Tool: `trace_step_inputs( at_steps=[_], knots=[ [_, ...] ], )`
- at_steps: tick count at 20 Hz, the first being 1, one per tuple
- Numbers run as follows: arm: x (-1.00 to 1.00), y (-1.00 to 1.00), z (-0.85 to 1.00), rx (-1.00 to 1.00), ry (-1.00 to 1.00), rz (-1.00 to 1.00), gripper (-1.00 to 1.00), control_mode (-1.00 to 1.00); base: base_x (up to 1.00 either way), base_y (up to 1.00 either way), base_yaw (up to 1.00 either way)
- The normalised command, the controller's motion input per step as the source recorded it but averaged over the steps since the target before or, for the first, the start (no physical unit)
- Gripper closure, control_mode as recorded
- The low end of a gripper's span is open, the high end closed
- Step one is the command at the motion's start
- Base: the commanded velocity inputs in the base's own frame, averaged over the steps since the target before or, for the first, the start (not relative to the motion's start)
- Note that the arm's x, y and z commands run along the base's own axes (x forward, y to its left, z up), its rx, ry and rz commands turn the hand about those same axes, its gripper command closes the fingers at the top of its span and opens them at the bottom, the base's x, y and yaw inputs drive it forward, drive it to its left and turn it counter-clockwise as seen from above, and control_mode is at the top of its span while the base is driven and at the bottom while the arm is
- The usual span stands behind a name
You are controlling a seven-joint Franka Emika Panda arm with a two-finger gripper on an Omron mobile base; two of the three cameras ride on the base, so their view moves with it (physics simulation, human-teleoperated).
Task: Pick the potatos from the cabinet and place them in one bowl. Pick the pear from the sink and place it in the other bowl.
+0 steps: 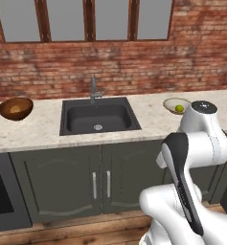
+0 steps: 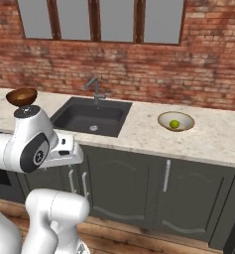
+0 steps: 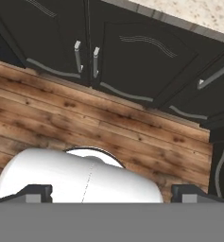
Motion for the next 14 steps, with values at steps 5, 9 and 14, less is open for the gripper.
trace_step_inputs(
  at_steps=[5,9,14],
  knots=[
    [0.0,0.0,0.0,0.0,0.0,0.0,-1.0,1.0,-0.77,0.64,0.02],
    [0.0,0.0,0.0,0.0,0.0,0.0,-1.0,1.0,-0.23,0.41,0.01],
    [0.0,0.0,0.0,0.0,0.0,0.0,-1.0,1.0,0.79,0.37,0.0]
  ],
)
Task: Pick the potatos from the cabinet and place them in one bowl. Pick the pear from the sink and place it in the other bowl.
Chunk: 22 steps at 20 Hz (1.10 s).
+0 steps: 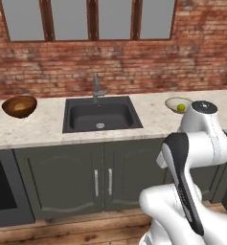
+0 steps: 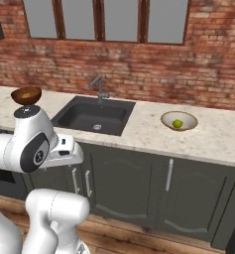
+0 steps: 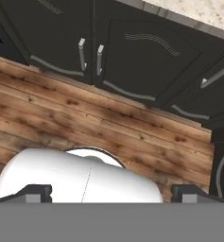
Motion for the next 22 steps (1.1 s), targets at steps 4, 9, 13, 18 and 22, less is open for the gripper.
trace_step_inputs(
  at_steps=[4,9,13,18,22],
  knots=[
    [0.0,0.0,0.0,0.0,0.0,0.0,-1.0,1.0,0.98,0.41,0.0],
    [0.0,0.0,0.0,0.0,0.0,0.0,-1.0,1.0,1.0,0.36,-0.01],
    [0.0,0.0,0.0,0.0,0.0,0.0,-1.0,1.0,1.0,0.32,-0.06],
    [0.0,0.0,0.0,0.0,0.0,0.0,-1.0,1.0,1.0,0.28,-0.06],
    [0.0,0.0,0.0,0.0,0.0,0.0,-1.0,1.0,1.0,0.3,-0.07]
  ],
)
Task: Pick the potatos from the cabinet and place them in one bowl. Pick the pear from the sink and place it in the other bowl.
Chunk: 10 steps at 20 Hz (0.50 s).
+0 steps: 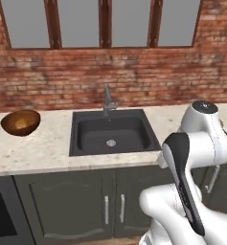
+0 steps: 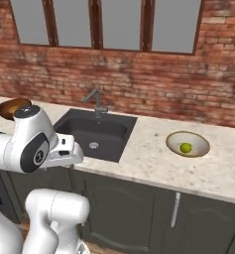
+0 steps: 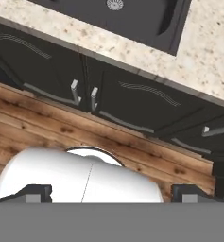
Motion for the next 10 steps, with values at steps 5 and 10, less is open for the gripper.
trace_step_inputs(
  at_steps=[5,10],
  knots=[
    [0.0,0.0,0.0,0.0,0.0,0.0,-1.0,1.0,0.17,0.63,-0.05],
    [0.0,0.0,0.0,0.0,0.0,0.0,-1.0,1.0,-0.61,0.9,-0.13]
  ],
)
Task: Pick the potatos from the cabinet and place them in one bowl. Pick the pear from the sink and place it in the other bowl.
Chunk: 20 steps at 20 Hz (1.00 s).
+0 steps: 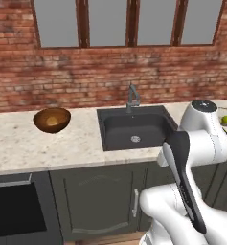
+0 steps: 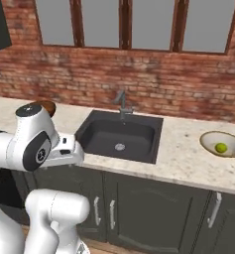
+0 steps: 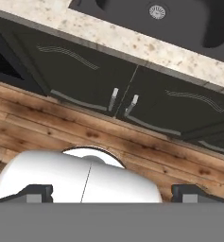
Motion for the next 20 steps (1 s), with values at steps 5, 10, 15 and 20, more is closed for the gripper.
trace_step_inputs(
  at_steps=[5,10,15,20],
  knots=[
    [0.0,0.0,0.0,0.0,0.0,0.0,-1.0,1.0,-0.45,0.94,-0.13],
    [0.0,0.0,0.0,0.0,0.0,0.0,-1.0,1.0,-0.38,0.97,-0.13],
    [0.0,0.0,0.0,0.0,0.0,0.0,-1.0,1.0,-0.27,0.99,-0.13],
    [0.0,0.0,0.0,0.0,0.0,0.0,-1.0,1.0,-0.27,0.99,-0.12]
  ],
)
